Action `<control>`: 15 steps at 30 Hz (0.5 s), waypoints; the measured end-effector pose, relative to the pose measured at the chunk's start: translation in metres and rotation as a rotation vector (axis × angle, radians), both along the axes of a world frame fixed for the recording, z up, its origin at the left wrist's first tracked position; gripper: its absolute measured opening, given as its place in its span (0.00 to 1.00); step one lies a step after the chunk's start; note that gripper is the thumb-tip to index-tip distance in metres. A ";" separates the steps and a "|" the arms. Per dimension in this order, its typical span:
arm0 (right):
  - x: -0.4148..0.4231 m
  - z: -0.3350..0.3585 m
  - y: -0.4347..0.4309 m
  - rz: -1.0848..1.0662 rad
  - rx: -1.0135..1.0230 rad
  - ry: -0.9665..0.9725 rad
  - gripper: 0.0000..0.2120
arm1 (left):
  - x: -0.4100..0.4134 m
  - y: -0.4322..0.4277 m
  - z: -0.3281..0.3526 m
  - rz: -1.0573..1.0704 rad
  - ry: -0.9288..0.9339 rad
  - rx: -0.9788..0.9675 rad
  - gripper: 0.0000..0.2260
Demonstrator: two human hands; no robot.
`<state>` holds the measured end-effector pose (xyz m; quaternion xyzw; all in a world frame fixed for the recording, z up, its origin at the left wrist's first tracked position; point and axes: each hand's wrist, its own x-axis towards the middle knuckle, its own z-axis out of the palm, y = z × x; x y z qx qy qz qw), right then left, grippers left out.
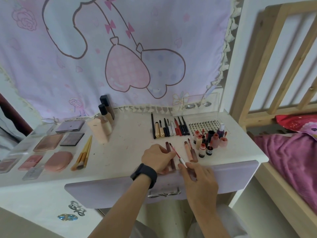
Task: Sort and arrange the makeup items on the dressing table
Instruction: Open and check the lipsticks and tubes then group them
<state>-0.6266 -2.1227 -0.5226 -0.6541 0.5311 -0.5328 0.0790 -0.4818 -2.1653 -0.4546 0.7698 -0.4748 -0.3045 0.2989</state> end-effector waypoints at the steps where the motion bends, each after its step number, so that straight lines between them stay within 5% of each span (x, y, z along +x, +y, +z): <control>1: 0.001 0.001 -0.001 -0.001 0.008 -0.007 0.14 | -0.001 -0.001 0.000 -0.011 -0.021 0.000 0.13; 15: 0.000 -0.001 0.002 0.014 0.065 0.015 0.11 | -0.003 -0.002 0.006 -0.097 0.038 0.078 0.17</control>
